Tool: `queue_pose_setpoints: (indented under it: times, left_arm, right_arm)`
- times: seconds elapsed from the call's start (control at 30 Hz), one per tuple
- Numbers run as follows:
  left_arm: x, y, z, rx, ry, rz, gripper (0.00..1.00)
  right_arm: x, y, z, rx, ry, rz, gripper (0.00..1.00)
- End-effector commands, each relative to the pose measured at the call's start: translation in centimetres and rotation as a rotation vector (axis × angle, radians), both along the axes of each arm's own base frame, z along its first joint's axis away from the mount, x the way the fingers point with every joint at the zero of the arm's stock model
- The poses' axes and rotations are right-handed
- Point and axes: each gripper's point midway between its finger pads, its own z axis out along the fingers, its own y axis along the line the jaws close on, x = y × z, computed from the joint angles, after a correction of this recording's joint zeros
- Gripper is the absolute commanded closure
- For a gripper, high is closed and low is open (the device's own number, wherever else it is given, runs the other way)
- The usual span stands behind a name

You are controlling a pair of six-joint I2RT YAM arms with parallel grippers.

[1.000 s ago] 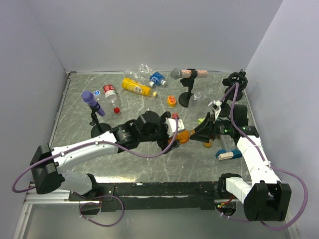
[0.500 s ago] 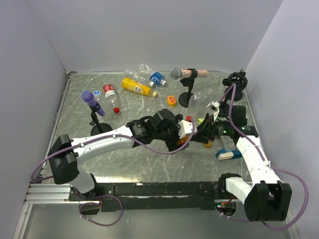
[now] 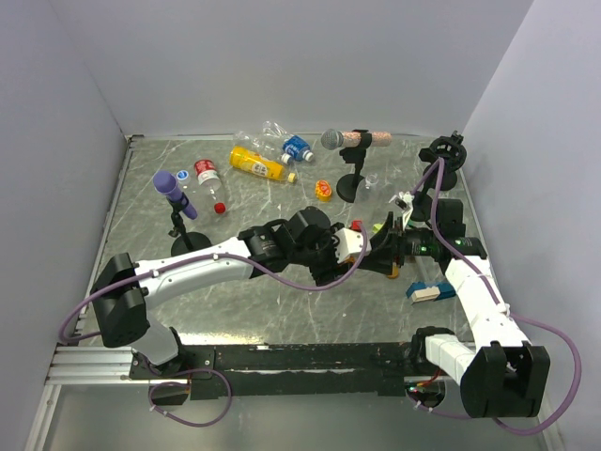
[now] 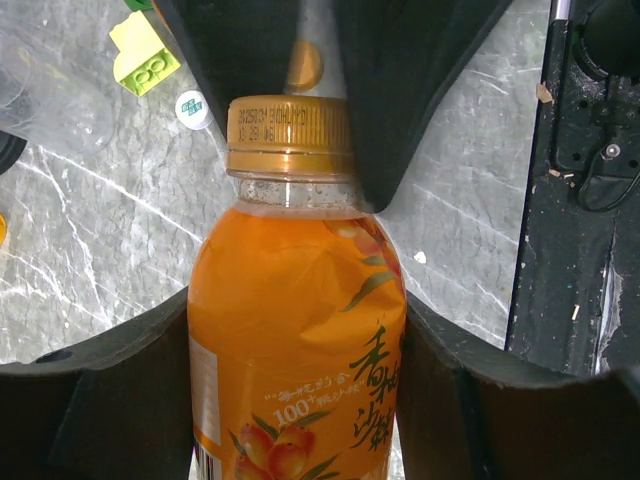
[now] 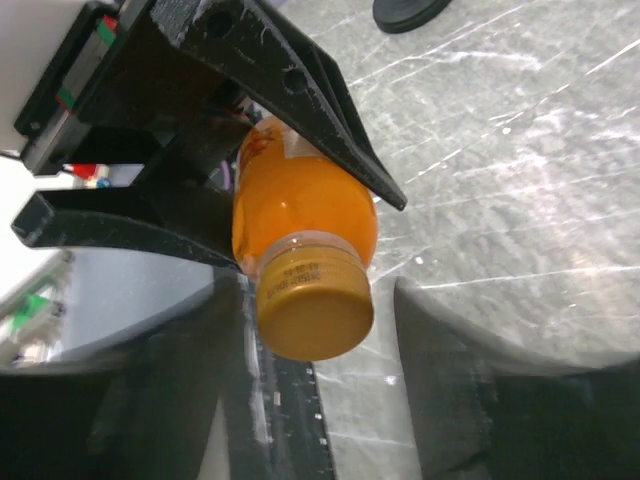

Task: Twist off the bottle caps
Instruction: Pass from the right arm to the left, then unscrew the bottle cap from the plastic bottle.

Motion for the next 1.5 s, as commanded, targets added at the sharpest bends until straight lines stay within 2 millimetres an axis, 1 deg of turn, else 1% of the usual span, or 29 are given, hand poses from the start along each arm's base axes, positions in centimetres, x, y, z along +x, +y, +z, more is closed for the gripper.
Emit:
queue_pose_setpoints:
  times: [0.0, 0.03, 0.13, 0.23, 0.33, 0.47, 0.5, 0.6, 0.67, 0.77, 1.07, 1.2, 1.23, 1.27, 1.37, 1.47]
  left_arm:
    - [-0.2, 0.2, 1.7, -0.040, -0.037, -0.010, 0.80]
    - [-0.2, 0.6, 1.4, -0.028, -0.040, -0.008, 0.80]
    - [-0.4, 1.6, 0.3, 0.004, -0.048, 0.010, 0.81]
    - [-0.6, 2.1, 0.3, -0.002, -0.059, 0.018, 0.82]
    - [-0.8, 2.0, 0.9, -0.025, -0.071, 0.018, 0.82]
    - [-0.6, 1.6, 1.6, -0.045, -0.080, 0.021, 0.82]
    - [-0.5, 1.4, 1.7, -0.049, -0.083, 0.022, 0.82]
    - [-0.4, 1.2, 2.1, -0.063, -0.092, 0.025, 0.82]
    - [-0.2, 1.2, 2.1, -0.063, -0.097, 0.030, 0.82]
    - [0.0, 1.2, 2.3, -0.065, -0.107, 0.040, 0.82]
    - [0.4, 1.5, 2.7, -0.087, -0.133, 0.064, 0.82]
    - [0.0, 1.5, 2.6, -0.089, -0.130, 0.040, 0.83]
    - [-0.2, 1.5, 2.5, -0.087, -0.125, 0.026, 0.83]
    - [-0.7, 1.5, 2.2, -0.083, -0.114, 0.003, 0.83]
    - [-2.3, 1.7, 1.3, -0.065, -0.071, -0.079, 0.84]
    - [-4.3, 2.1, 0.7, -0.062, 0.000, -0.166, 0.85]
  right_arm:
    - [0.1, 0.2, 2.5, 0.013, -0.101, 0.025, 0.12]
    - [0.1, 0.2, 2.6, 0.018, -0.101, 0.030, 0.01]
    - [-0.1, 0.3, 3.0, 0.041, -0.083, 0.038, 0.01]
    - [-0.2, 0.4, 2.7, 0.058, -0.045, 0.041, 0.01]
    - [-0.1, 0.5, 2.4, 0.075, -0.002, 0.046, 0.01]
    - [0.2, 0.6, 1.9, 0.081, 0.052, 0.046, 0.05]
    - [-0.2, 1.1, 1.7, 0.074, 0.065, 0.069, 0.06]
    - [0.1, 1.3, 1.2, 0.051, 0.085, 0.069, 0.11]
    - [0.0, 1.4, 1.1, 0.050, 0.098, 0.077, 0.17]
    - [0.0, 1.6, 0.9, 0.040, 0.106, 0.083, 0.20]
    - [-0.5, 1.9, 1.3, 0.059, 0.101, 0.117, 0.48]
    - [-0.9, 2.0, 1.7, 0.072, 0.075, 0.141, 0.69]
    - [-1.0, 1.9, 1.8, 0.074, 0.063, 0.147, 0.74]
    - [-1.2, 2.0, 1.9, 0.073, 0.038, 0.157, 0.77]
    - [-2.0, 2.2, 1.7, 0.043, -0.052, 0.187, 0.83]
    - [-3.9, 2.7, 1.4, 0.002, -0.204, 0.261, 0.88]
